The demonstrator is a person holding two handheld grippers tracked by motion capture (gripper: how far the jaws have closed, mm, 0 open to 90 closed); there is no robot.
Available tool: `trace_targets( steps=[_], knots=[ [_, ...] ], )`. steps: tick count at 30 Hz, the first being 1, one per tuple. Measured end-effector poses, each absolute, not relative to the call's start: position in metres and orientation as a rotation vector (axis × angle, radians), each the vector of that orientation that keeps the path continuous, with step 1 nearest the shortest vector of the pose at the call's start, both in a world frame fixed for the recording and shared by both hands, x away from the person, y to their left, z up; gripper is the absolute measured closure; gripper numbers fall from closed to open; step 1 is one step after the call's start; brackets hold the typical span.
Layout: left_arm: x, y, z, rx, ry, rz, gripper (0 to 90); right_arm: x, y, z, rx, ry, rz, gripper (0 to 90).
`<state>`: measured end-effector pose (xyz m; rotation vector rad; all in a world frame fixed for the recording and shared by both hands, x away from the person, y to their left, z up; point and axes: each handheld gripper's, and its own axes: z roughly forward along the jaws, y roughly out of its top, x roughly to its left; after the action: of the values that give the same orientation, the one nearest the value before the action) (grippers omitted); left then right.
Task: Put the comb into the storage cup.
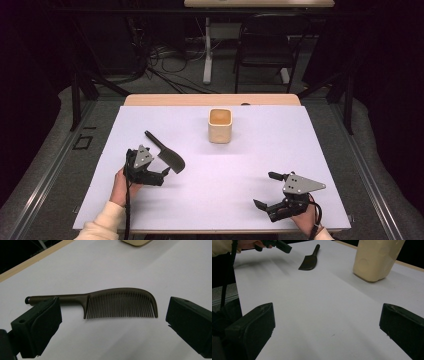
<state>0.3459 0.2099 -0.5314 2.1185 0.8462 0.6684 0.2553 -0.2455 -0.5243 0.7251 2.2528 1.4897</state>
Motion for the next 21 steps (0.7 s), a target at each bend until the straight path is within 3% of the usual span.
trace_targets(
  steps=[21],
  knots=[
    [0.374, 0.212, -0.527, 2.178, 0.842, 0.753, 1.2, 0.255, -0.245, -0.524, 0.724, 2.264, 1.479, 0.0]
  ],
)
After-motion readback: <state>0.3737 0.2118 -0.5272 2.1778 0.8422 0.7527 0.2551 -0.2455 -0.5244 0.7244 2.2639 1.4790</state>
